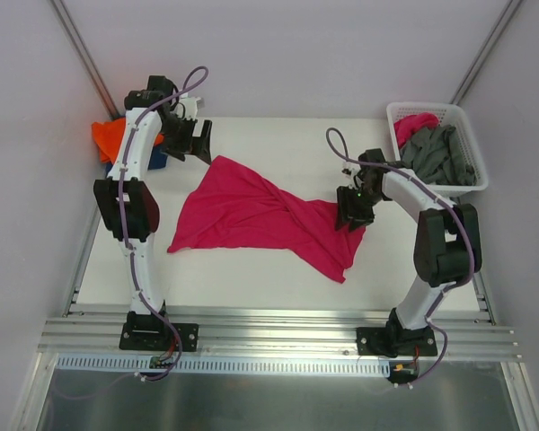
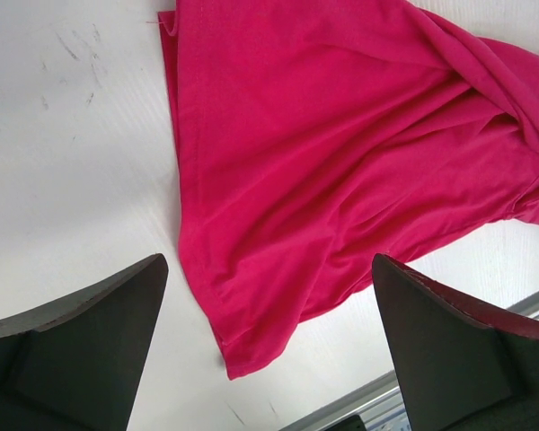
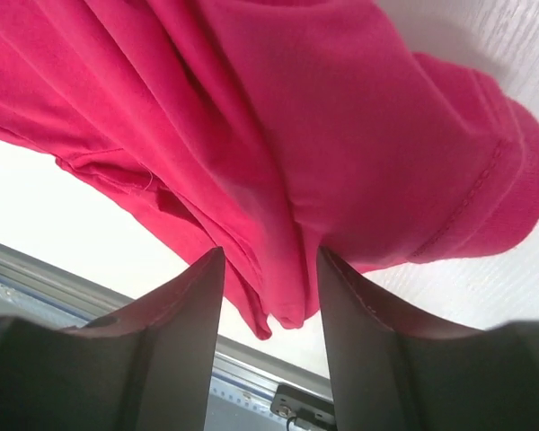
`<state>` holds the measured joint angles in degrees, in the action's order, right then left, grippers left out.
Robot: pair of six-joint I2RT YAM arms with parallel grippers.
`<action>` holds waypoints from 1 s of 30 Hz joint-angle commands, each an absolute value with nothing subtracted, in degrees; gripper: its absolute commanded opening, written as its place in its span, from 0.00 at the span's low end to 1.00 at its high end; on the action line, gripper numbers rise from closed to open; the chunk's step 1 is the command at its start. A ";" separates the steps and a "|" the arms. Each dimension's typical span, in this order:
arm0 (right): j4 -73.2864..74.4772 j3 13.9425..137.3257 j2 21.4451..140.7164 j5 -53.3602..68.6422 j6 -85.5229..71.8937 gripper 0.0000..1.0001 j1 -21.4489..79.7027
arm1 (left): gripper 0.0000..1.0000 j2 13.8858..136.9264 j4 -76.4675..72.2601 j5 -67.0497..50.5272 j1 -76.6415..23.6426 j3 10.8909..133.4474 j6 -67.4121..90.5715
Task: Fold and stack the t-shirts
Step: Fold the tshirt
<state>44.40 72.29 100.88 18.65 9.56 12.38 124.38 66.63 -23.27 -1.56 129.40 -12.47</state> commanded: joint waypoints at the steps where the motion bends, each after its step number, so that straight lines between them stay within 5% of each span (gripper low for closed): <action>1: 44.30 74.44 101.50 18.11 10.02 0.48 13.01 | 0.99 120.24 67.24 -22.94 -1.58 129.29 -11.60; 6: 43.68 81.19 107.39 17.41 13.09 0.01 13.54 | 0.99 119.88 67.24 -22.85 -1.58 128.94 -11.69; 30: 43.94 116.71 118.30 9.14 17.05 0.01 10.11 | 0.99 120.24 66.88 -21.97 -1.58 129.20 -11.51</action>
<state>43.42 113.36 116.90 10.37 15.75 10.13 123.31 66.59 -22.33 -1.50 129.01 -12.29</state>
